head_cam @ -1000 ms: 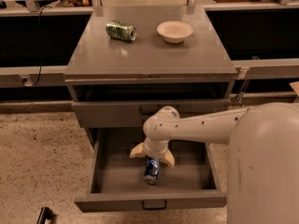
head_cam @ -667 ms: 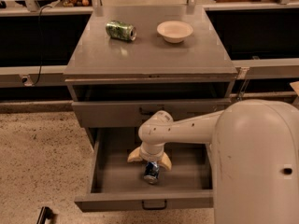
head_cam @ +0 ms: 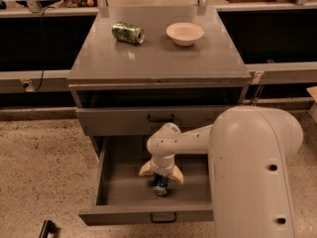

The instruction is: Pick pepsi can from middle drawer and place on counter

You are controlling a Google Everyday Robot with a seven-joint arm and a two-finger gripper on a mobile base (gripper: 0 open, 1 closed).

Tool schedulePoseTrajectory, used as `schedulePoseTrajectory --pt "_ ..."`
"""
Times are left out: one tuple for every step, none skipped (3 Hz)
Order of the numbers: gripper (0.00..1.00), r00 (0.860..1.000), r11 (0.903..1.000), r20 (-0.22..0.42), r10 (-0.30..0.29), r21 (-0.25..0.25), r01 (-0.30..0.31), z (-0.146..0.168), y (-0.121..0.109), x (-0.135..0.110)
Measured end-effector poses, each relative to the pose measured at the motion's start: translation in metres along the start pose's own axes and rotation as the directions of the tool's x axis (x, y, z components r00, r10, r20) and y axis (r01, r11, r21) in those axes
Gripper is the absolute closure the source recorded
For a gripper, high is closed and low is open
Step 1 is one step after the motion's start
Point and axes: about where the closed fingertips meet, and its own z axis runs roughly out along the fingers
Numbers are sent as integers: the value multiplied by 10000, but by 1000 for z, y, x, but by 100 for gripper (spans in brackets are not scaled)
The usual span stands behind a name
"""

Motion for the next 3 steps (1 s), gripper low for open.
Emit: schedulePoseTrajectory --pt "0 9997 9958 237 44 916 -65 -4 -5 0" --pt "0 9994 9957 256 -235 898 212 -2 -2 -1" --pt "0 9985 9998 536 84 173 -94 21 3 2"
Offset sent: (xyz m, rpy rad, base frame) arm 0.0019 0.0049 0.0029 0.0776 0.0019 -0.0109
